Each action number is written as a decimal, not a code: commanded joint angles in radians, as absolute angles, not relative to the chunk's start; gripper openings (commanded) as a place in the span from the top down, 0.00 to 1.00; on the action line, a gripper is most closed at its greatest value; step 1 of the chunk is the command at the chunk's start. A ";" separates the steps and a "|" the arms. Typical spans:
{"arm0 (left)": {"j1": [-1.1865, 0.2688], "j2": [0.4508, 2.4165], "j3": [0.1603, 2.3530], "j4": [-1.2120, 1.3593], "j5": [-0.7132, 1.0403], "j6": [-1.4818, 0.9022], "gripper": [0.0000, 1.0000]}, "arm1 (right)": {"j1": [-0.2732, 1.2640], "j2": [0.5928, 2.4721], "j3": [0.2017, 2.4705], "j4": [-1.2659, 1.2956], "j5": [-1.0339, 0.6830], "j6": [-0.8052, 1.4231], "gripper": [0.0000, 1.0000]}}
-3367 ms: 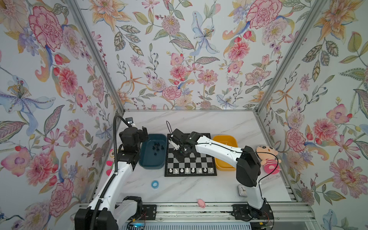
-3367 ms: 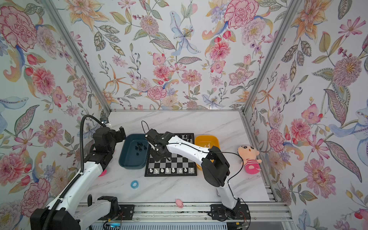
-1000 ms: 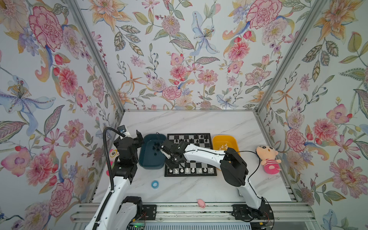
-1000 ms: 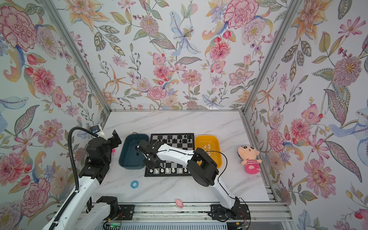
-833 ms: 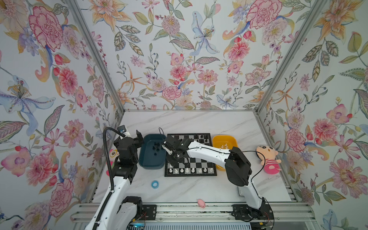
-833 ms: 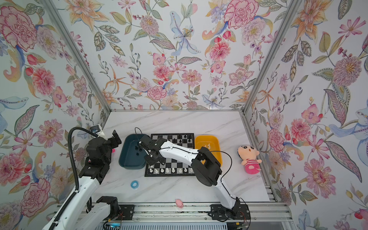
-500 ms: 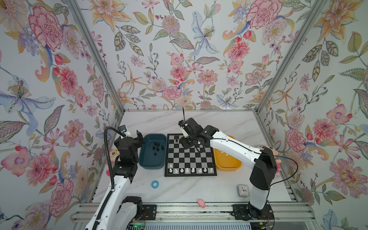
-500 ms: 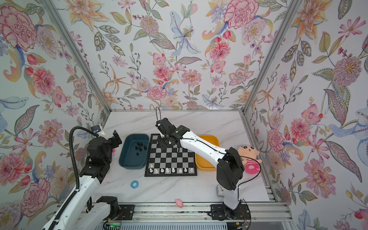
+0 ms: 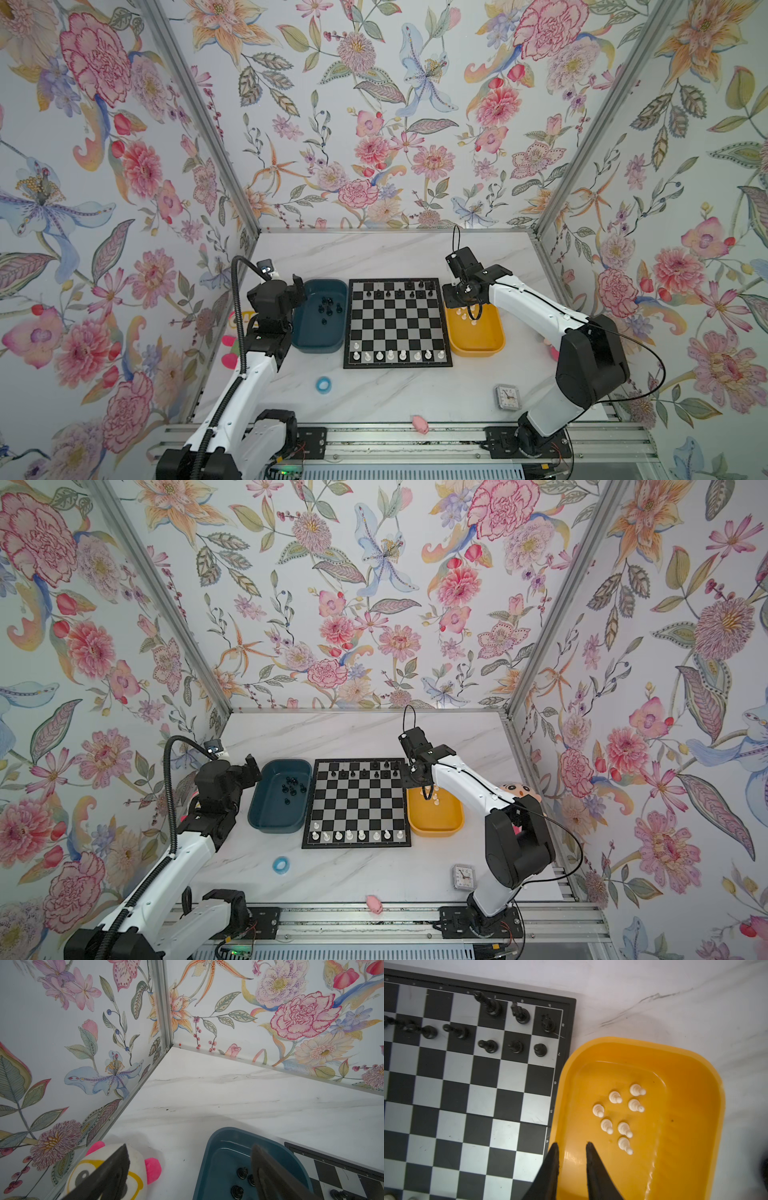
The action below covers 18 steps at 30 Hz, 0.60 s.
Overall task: Set up the chess pieces on the board
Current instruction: 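Lower the right gripper into the yellow tray and grasp another white pawn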
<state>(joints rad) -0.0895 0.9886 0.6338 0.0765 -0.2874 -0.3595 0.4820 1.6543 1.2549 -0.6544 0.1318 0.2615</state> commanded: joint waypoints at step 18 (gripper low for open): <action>-0.081 1.049 0.698 0.094 -0.242 -0.386 0.08 | 0.390 1.782 1.215 -0.563 0.069 0.207 0.77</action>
<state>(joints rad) -0.0895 1.0420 0.6697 0.0837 -0.2596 -0.3756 0.3973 1.7653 1.2156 -0.5735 0.0830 0.2207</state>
